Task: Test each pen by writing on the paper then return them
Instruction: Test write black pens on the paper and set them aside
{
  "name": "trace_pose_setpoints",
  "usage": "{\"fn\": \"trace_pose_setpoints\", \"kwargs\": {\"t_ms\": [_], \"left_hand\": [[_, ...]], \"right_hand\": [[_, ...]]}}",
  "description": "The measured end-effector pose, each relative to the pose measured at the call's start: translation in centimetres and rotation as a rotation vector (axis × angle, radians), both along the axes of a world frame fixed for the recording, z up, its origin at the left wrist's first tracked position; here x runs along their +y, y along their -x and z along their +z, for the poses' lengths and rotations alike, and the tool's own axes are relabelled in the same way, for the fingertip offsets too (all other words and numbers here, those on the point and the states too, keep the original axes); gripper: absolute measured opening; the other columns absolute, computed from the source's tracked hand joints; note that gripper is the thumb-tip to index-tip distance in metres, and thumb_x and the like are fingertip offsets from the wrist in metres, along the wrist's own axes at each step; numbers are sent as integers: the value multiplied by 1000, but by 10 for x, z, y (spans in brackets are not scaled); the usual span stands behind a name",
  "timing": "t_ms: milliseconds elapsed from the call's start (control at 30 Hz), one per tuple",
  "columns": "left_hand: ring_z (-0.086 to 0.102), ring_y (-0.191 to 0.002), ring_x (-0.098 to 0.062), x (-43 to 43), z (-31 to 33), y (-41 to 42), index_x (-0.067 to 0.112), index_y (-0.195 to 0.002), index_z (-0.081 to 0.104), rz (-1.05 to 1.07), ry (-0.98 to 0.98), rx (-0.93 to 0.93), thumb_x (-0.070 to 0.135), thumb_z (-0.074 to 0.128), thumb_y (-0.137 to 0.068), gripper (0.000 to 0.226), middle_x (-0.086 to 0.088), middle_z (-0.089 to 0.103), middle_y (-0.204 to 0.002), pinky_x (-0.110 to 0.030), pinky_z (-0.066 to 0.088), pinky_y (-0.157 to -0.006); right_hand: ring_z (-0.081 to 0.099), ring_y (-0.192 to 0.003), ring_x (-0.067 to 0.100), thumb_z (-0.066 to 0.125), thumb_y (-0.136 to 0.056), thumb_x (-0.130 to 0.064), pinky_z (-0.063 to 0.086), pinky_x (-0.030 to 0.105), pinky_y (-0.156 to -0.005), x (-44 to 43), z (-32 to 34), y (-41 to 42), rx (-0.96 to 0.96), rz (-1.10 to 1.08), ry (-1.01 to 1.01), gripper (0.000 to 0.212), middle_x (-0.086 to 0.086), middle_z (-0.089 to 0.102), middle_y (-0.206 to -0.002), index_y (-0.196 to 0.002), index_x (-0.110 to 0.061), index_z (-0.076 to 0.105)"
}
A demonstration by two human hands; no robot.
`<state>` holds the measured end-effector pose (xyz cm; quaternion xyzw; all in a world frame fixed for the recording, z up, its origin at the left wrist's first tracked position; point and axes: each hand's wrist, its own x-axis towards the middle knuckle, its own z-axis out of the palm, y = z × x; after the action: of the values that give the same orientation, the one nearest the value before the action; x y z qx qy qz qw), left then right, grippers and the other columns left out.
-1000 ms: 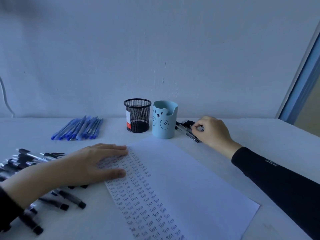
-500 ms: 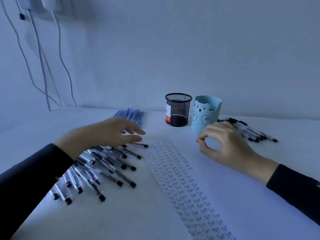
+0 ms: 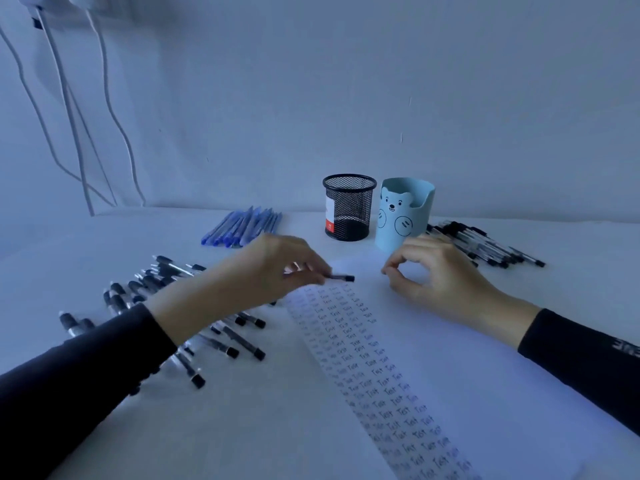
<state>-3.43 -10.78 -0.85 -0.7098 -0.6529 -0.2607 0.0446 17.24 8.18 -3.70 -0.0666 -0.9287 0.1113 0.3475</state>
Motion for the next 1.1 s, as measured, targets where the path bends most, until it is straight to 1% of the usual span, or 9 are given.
{"fn": "trace_pose_setpoints", "kwargs": {"t_ms": [167, 267, 367, 467, 633, 733, 833, 1000, 1100], "left_hand": [[60, -99, 2, 7, -15, -7, 25, -125, 64, 14, -56, 22, 39, 56, -96, 34, 10, 65, -118, -12, 48, -84], [55, -91, 17, 3, -13, 3, 26, -122, 65, 115, -61, -32, 29, 58, -95, 28, 12, 63, -116, -2, 40, -78], [49, -92, 22, 3, -15, 9, 28, -120, 65, 212, -54, -56, 26, 57, -96, 26, 15, 61, -113, 0, 37, -72], [54, -92, 8, 3, -16, 12, 28, -114, 66, 238, -60, -94, 29, 56, -95, 22, 15, 60, -111, -2, 39, -70], [47, -111, -1, 5, -17, 10, 36, -112, 61, 167, 66, 5, 68, 40, -81, 50, 19, 56, -129, -16, 41, -88], [31, -128, 13, -1, -14, 5, 45, -137, 45, 82, 364, -8, 80, 44, -79, 67, 33, 35, -143, -20, 25, -110], [16, -134, 19, -3, -11, 4, 57, -142, 29, 72, 503, 4, 92, 43, -66, 85, 42, 20, -146, -20, 11, -114], [17, -136, 18, -3, -12, 5, 62, -139, 28, 85, 494, 1, 96, 44, -59, 89, 44, 20, -146, -22, 12, -115], [16, -135, 19, -3, -11, 4, 61, -138, 30, 86, 488, -7, 96, 45, -58, 89, 46, 21, -144, -22, 13, -116]], "right_hand": [[54, -100, 4, 61, -87, -55, 40, 20, -89, -28, 13, 4, -164, -17, 278, 38, -17, 64, -100, -107, -27, 74], [49, -106, 5, 45, -74, -83, 36, 28, -95, -44, 2, 7, -329, -97, 44, 68, -17, 56, -110, -115, -36, 71], [58, -93, 6, 68, -81, -53, 43, 25, -84, -39, -1, 9, -150, -16, 141, 32, -10, 64, -100, -97, -26, 78], [60, -76, 6, 73, -87, -24, 46, 21, -72, -30, 16, 6, -41, 1, 638, 6, -7, 70, -87, -92, -23, 76], [69, -72, 23, 41, -104, -29, 50, 33, -72, -19, 49, 2, 373, 213, 1281, 16, 3, 71, -81, -99, -23, 55], [35, -45, 13, 33, -105, -45, 35, 22, -49, -13, 56, -3, 403, 260, 1551, 27, -4, 37, -60, -117, -35, 55], [9, -43, 11, 38, -95, -61, 11, 21, -42, -15, 62, -9, 192, 290, 1633, 44, -7, 13, -52, -120, -34, 60], [7, -37, 11, 30, -88, -50, 11, 19, -39, -23, 60, -9, 236, 286, 1767, 55, -7, 12, -44, -82, -14, 71], [12, -33, 8, 43, -84, -52, 10, 17, -36, -24, 61, -8, 223, 245, 1734, 46, -7, 19, -48, -85, -14, 69]]}}
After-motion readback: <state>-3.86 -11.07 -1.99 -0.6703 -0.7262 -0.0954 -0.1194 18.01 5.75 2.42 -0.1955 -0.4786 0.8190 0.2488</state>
